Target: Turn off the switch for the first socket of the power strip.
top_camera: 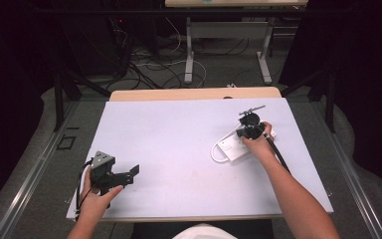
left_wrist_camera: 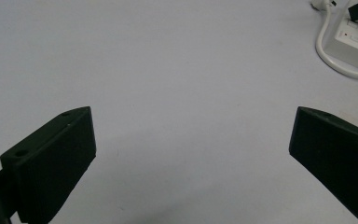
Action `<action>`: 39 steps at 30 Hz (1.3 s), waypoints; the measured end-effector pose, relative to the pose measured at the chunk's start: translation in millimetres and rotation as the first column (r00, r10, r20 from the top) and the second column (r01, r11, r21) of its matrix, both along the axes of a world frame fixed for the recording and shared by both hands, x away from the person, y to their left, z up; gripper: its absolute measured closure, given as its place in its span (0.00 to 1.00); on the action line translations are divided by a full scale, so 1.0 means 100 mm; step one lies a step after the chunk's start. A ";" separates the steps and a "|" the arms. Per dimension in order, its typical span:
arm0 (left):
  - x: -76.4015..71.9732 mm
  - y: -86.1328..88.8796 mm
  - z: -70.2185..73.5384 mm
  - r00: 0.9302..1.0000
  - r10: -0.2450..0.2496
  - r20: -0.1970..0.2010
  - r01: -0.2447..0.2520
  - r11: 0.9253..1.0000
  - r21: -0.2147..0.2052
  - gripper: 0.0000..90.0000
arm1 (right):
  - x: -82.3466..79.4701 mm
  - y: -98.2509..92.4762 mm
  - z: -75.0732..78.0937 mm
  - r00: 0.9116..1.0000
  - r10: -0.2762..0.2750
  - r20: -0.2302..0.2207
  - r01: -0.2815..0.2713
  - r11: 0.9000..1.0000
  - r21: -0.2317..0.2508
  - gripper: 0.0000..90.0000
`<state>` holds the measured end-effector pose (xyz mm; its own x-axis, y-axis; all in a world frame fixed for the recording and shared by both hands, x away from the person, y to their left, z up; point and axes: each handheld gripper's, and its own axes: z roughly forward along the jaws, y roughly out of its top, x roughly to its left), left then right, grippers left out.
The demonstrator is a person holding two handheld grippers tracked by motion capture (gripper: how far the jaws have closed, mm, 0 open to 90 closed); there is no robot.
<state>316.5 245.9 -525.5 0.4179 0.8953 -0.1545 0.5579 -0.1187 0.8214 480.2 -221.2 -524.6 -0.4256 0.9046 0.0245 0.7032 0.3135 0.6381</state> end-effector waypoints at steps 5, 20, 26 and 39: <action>0.00 0.00 0.00 1.000 0.000 0.001 0.000 1.000 0.000 0.00 | 0.01 0.04 0.02 1.000 -0.002 -0.007 0.002 1.000 -0.006 1.00; 0.00 0.00 0.00 1.000 0.001 -0.002 -0.001 1.000 -0.001 0.00 | -0.03 0.10 0.14 0.999 0.031 0.016 -0.032 0.999 0.011 0.96; 0.00 0.00 0.00 1.000 0.001 -0.001 -0.001 1.000 -0.001 0.00 | -0.08 0.13 0.21 0.999 0.049 0.022 -0.050 0.999 0.021 0.90; 0.00 0.00 0.00 1.000 0.001 -0.004 -0.001 1.000 -0.002 0.00 | -0.18 0.11 0.31 0.997 0.066 0.027 -0.067 0.997 0.043 0.71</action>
<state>316.2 245.6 -525.5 0.4165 0.8953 -0.1578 0.5610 -0.1165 0.8196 462.5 -209.8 -493.4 -0.4861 0.8724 0.0517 0.6647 0.3307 0.6699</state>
